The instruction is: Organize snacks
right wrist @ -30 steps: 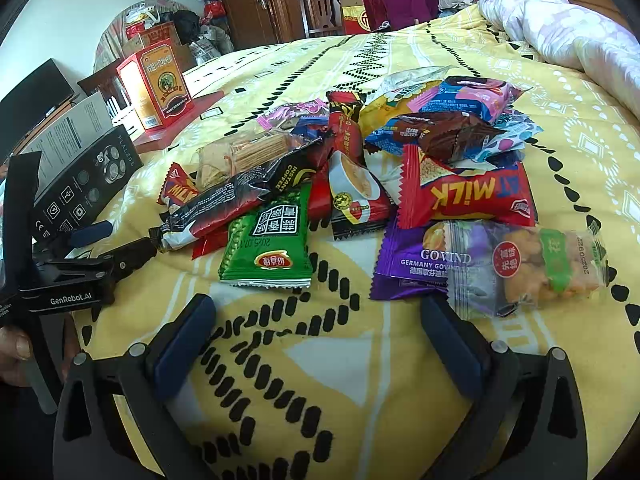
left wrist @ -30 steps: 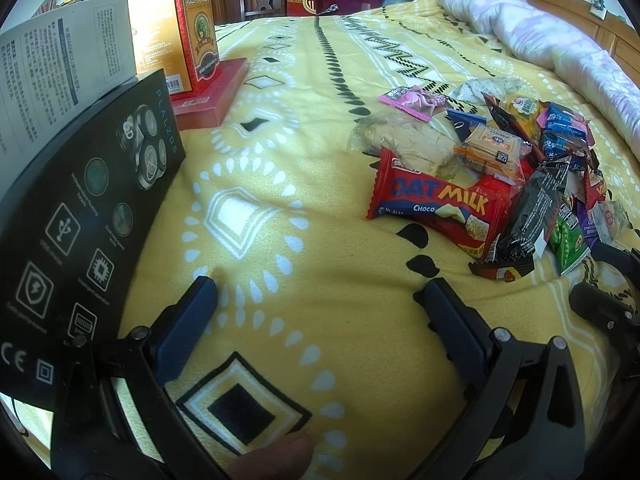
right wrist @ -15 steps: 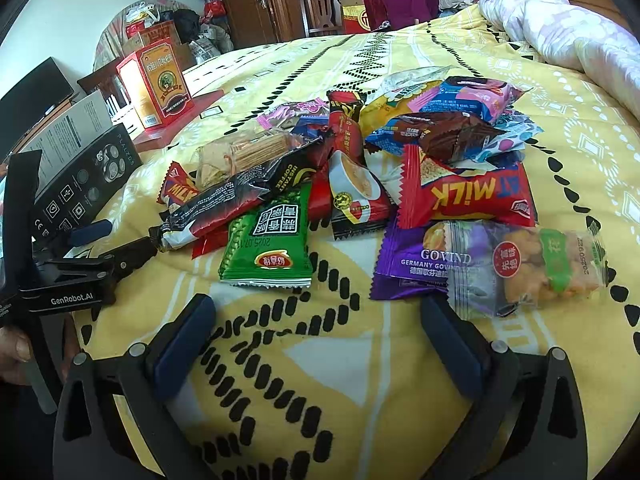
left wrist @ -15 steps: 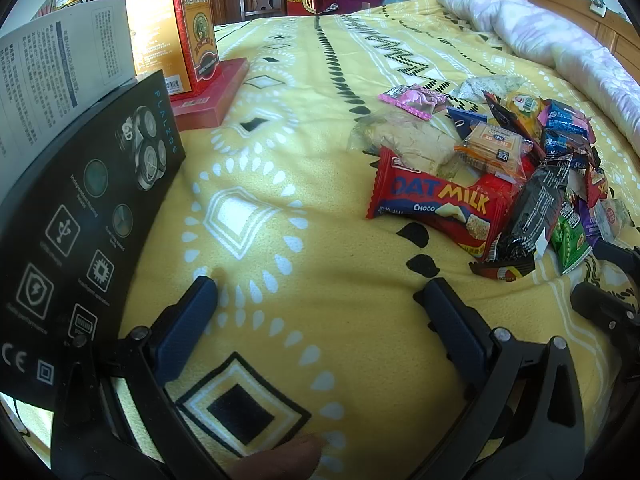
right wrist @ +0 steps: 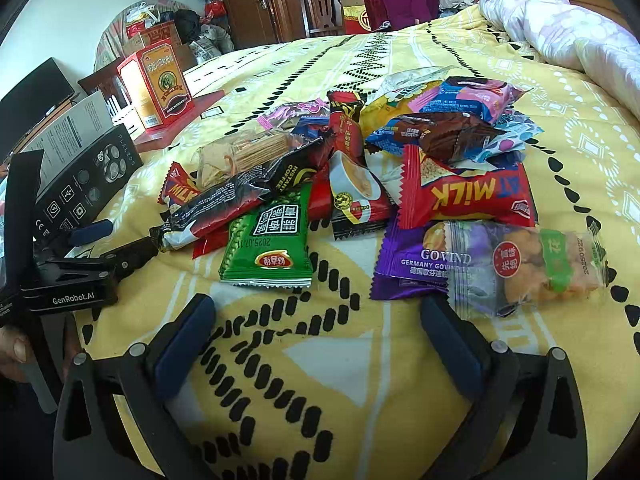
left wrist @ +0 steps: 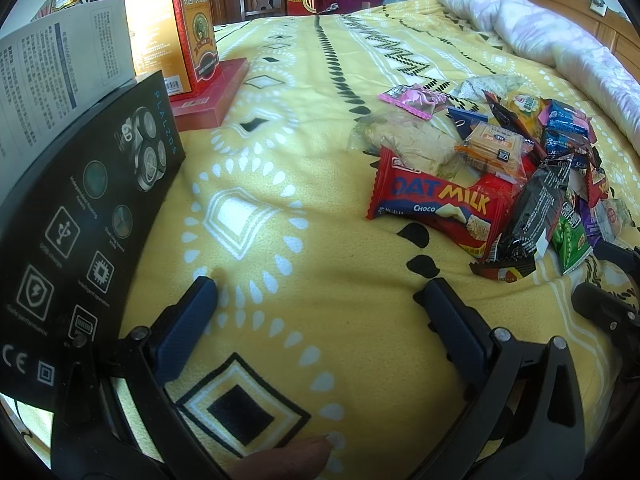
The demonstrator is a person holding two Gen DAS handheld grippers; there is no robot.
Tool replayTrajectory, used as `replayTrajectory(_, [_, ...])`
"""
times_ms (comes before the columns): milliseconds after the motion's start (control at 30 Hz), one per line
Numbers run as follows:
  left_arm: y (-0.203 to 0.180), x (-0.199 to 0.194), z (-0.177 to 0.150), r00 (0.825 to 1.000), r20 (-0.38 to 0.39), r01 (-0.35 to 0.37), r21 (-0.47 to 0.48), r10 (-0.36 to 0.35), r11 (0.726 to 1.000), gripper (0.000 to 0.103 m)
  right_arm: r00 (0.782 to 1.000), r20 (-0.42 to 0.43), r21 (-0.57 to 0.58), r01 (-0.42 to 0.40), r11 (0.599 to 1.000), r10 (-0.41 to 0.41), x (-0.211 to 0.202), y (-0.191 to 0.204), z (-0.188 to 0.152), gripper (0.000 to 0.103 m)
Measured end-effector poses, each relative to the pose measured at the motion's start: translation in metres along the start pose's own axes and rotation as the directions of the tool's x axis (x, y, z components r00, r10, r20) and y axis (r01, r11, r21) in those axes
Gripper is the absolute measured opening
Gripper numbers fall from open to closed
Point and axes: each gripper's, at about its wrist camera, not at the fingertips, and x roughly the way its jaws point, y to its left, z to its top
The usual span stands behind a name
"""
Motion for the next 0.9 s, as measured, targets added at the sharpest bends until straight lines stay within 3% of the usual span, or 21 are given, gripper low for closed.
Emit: replayTrajectory(900, [0.0003, 0.0, 0.0007, 1.0, -0.001, -0.001, 0.002, 0.001, 1.0, 0.103, 1.0, 0.004, 0.003, -0.005, 1.0, 0.005, -0.0001, -0.001, -0.0001, 0.103])
